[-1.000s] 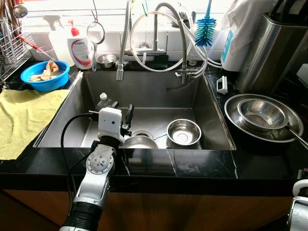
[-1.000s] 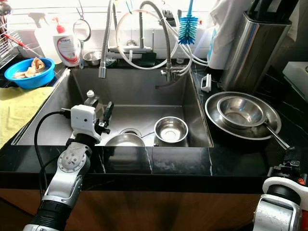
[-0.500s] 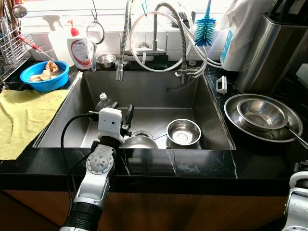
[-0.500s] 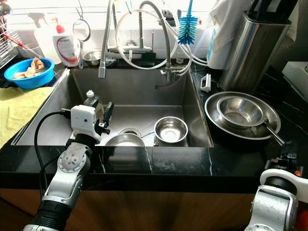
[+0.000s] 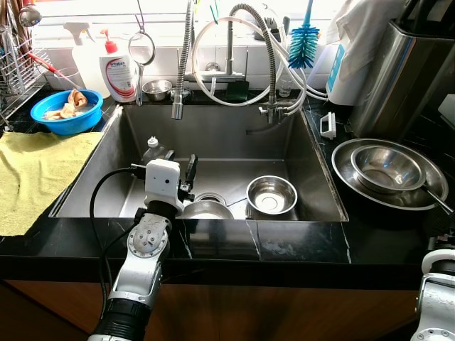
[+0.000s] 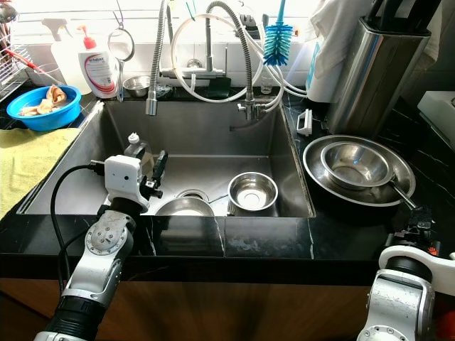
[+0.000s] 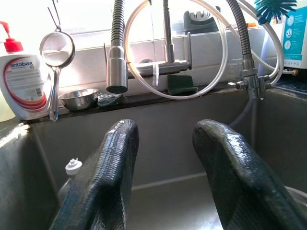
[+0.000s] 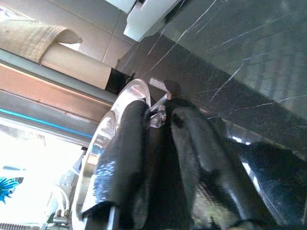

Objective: Kitchen organization

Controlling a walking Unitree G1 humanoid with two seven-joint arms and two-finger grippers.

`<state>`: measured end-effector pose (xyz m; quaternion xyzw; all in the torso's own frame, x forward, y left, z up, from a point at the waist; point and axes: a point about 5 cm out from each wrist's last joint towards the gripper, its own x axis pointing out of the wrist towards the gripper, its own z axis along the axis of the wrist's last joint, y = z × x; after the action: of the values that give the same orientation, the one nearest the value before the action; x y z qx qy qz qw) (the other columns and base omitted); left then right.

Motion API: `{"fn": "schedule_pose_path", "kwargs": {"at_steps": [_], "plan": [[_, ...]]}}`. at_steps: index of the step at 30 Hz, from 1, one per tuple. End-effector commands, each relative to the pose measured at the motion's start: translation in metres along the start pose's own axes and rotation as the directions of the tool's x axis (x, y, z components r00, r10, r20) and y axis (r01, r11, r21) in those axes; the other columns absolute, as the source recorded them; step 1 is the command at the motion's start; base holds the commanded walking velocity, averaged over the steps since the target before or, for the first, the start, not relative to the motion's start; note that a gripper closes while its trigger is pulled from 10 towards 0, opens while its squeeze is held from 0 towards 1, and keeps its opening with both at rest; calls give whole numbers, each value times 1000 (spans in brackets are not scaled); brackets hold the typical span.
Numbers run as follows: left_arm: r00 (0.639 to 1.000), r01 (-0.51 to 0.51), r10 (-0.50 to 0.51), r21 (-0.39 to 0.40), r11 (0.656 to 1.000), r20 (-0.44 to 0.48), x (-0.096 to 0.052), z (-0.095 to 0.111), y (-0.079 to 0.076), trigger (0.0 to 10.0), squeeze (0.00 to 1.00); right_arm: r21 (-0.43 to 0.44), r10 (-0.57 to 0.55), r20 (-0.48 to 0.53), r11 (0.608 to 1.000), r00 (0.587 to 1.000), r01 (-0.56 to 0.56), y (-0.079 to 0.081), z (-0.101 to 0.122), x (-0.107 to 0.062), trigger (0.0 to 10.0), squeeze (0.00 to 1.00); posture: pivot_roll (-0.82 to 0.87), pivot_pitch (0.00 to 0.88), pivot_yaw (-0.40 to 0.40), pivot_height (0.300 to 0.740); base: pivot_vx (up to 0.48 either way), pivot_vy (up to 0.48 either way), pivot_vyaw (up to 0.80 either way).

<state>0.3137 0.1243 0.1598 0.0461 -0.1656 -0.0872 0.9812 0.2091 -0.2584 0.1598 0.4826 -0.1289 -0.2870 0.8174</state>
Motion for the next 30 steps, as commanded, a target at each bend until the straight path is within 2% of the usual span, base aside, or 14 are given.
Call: {"fn": "schedule_pose_path", "kwargs": {"at_steps": [1, 18, 19, 20, 21, 22, 30], "plan": [[1000, 7, -7, 18, 1000, -17, -2, -2, -1, 10000, 0, -9, -11, -13, 1000, 1000, 11, 0, -2, 1, 0, 0, -167, 0, -1, 740, 0, 0, 0], [1000, 7, -6, 20, 1000, -20, -1, -3, -1, 10000, 0, -19, 25, -19, 1000, 1000, -25, 7, -4, 3, 118, 0, -166, 0, -1, 740, 0, 0, 0], [1000, 6, -5, 20, 1000, -19, -1, -3, 0, 10000, 0, -31, 48, -21, 998, 999, -49, 11, -4, 2, 1843, 0, -166, 0, -1, 740, 0, 0, 0], [1000, 6, -5, 20, 1000, -19, -1, -3, 0, 10000, 0, -31, 48, -21, 998, 999, -49, 11, -4, 2, 1843, 0, -166, 0, -1, 740, 0, 0, 0], [1000, 5, -5, 21, 1000, -19, -1, -3, 0, 10000, 0, -43, 65, -21, 997, 998, -66, 14, -4, 2, 9529, 0, -166, 0, -1, 740, 0, 0, 0], [1000, 5, -5, 21, 1000, -18, -1, -3, 0, 10000, 0, -64, 91, -20, 994, 996, -92, 19, -4, 2, 10000, 0, -166, 0, -1, 740, 0, 0, 0], [1000, 5, -5, 19, 1000, -16, -1, -2, 0, 10000, 0, -162, 189, -13, 969, 982, -188, 38, -3, 1, 10000, 0, -168, 0, -1, 740, 0, 0, 0]]}}
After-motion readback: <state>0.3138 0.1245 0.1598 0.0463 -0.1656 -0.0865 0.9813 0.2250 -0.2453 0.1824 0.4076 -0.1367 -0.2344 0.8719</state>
